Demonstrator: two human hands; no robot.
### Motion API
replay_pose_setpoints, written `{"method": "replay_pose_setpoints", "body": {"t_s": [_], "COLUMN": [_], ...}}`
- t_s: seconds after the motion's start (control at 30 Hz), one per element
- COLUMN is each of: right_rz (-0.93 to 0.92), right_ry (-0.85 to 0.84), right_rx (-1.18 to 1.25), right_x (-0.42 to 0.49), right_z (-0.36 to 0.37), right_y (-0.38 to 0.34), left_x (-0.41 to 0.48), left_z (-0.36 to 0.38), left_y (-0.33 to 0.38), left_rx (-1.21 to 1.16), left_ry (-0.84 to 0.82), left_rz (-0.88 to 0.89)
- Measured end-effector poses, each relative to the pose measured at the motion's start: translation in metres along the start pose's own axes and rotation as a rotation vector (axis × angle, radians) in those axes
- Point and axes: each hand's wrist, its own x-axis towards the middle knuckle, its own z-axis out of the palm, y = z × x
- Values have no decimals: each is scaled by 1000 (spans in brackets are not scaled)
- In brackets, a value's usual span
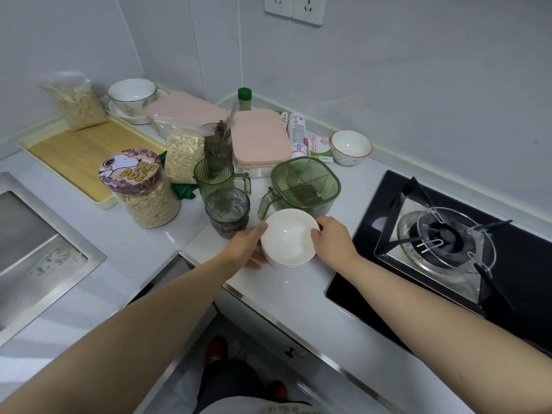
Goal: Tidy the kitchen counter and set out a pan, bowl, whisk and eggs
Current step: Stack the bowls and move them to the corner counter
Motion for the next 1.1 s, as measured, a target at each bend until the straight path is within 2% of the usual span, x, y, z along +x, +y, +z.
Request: {"method": "replay_pose_setpoints", "body": {"t_s": [0.17,0.3,0.5,0.63,0.87,1.1], "right_rz": [4,50,18,12,147,387], "right_ry": [-39,-122,-11,109,221,248], "right_rx": [14,96,172,203,302,445], "right_x": [1,1,8,25,84,151], "right_z": [0,-3,-26,-47,-79,-95], "right_y": [1,7,9,10,21,38], "left_x": [-2,-5,-12,-1,39,102], "left_z": [9,11,21,30,41,66], "left_y": [13,25,49,68,116,174], "left_rx": [494,776,862,863,908,919], "left_ry": [27,153,279,281,235,34], "left_rz": [132,244,458,562,724,592]}}
